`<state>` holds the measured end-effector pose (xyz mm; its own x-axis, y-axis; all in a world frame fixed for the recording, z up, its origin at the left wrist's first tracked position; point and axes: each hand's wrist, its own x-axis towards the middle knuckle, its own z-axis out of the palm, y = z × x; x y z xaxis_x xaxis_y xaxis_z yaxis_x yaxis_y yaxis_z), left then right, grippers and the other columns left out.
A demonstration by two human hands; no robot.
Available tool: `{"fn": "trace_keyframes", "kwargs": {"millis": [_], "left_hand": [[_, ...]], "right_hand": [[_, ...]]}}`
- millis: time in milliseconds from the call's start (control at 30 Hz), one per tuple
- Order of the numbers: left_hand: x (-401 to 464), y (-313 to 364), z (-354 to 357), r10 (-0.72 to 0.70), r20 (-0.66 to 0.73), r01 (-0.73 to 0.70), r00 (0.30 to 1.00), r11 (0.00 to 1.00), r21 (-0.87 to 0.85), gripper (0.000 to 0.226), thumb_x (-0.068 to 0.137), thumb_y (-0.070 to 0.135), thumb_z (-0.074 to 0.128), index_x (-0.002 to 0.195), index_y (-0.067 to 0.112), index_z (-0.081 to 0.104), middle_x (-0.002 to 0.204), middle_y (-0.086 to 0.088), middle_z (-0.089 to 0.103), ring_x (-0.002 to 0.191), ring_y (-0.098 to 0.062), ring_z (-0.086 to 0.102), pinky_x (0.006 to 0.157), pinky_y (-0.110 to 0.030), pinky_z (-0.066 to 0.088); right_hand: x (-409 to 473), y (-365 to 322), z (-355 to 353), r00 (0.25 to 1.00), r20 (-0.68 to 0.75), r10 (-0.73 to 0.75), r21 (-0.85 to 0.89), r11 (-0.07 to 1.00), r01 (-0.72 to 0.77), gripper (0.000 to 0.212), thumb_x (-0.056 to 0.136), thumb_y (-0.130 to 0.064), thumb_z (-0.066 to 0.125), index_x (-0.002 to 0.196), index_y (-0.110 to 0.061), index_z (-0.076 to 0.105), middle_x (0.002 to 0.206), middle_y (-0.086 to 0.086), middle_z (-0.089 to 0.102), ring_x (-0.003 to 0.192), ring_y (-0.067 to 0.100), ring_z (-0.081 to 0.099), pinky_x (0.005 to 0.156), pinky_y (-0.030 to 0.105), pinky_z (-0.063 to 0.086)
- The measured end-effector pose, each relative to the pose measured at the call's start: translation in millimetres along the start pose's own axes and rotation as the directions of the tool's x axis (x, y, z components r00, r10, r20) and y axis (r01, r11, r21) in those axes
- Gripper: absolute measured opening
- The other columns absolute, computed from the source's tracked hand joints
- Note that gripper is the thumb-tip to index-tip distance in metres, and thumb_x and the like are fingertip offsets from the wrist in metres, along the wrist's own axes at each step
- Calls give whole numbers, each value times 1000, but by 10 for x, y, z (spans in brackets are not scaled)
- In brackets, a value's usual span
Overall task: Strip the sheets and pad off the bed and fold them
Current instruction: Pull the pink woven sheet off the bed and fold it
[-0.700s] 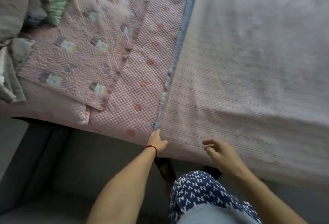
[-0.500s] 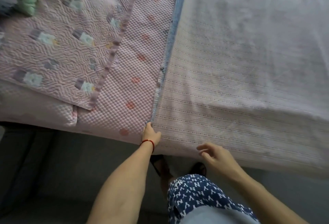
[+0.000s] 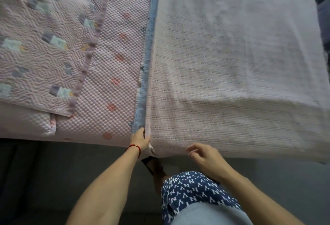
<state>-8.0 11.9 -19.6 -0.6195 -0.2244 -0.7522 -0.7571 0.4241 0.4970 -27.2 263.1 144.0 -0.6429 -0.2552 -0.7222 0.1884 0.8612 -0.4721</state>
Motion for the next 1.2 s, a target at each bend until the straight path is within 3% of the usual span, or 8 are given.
{"fn": "trace_keyframes", "kwargs": {"millis": [133,267,500,700,867,967,1067,1200], "left_hand": [[-414,411,360,75,12,-75,997,996,-49,6,93,19,50,92,14,47,89,-17,64,72,-37,66,68,-55,58],[-962,1195,889,153,54,-145,987,981,-131,7,96,9,47,100,7,41,87,-23,61,52,-26,62,43,-35,53],[-1463,2657,2104,296,96,-305,950,948,92,8,93,12,52,98,13,45,81,-4,60,71,-18,56,69,-37,45],[-1108,3222,3073,259,259,-283,930,958,57,32,74,43,49,105,40,45,94,-12,71,83,-36,71,81,-57,58],[-1503,3987,3567,335,267,-392,904,898,201,26,94,23,52,116,13,45,101,-13,66,87,-31,65,79,-43,56],[-1506,4254,3917,329,289,-412,899,859,305,20,97,21,50,109,7,40,96,-14,59,79,-28,55,63,-35,41],[-1536,4494,4239,335,284,-422,898,838,347,20,99,20,49,109,5,40,98,-19,59,78,-28,52,62,-34,36],[-1419,4805,4862,284,261,-362,923,871,333,21,98,19,48,110,4,41,103,-22,63,92,-37,62,80,-40,51]], "right_hand": [[-57,277,-168,1000,-14,-9,87,996,11,27,102,-23,52,124,-26,68,117,-12,69,105,-1,62,77,6,43],[-97,686,-348,999,-2,-37,185,982,37,28,100,-23,55,125,-23,67,115,-9,69,103,1,63,76,10,47],[-389,1822,-1074,994,86,-72,311,950,42,38,77,-38,64,114,-28,59,108,-5,70,103,16,64,88,34,53],[-663,2606,-1679,986,-124,107,351,935,-58,23,95,-26,50,113,-21,63,109,9,70,106,33,63,82,38,47],[-837,3304,-1963,864,-277,420,414,864,-287,15,86,-18,51,89,-20,65,98,17,70,99,39,65,76,38,48],[-911,3834,-2050,798,-285,532,426,816,-391,11,85,-13,55,85,-17,65,100,19,71,100,39,66,78,38,51],[-1002,4253,-2150,799,-250,547,384,814,-437,7,85,-14,57,82,-21,55,101,15,69,100,37,67,71,36,48],[-903,4933,-2402,845,-223,486,332,853,-403,7,90,-15,54,86,-19,49,96,12,63,99,36,65,70,36,46]]}}
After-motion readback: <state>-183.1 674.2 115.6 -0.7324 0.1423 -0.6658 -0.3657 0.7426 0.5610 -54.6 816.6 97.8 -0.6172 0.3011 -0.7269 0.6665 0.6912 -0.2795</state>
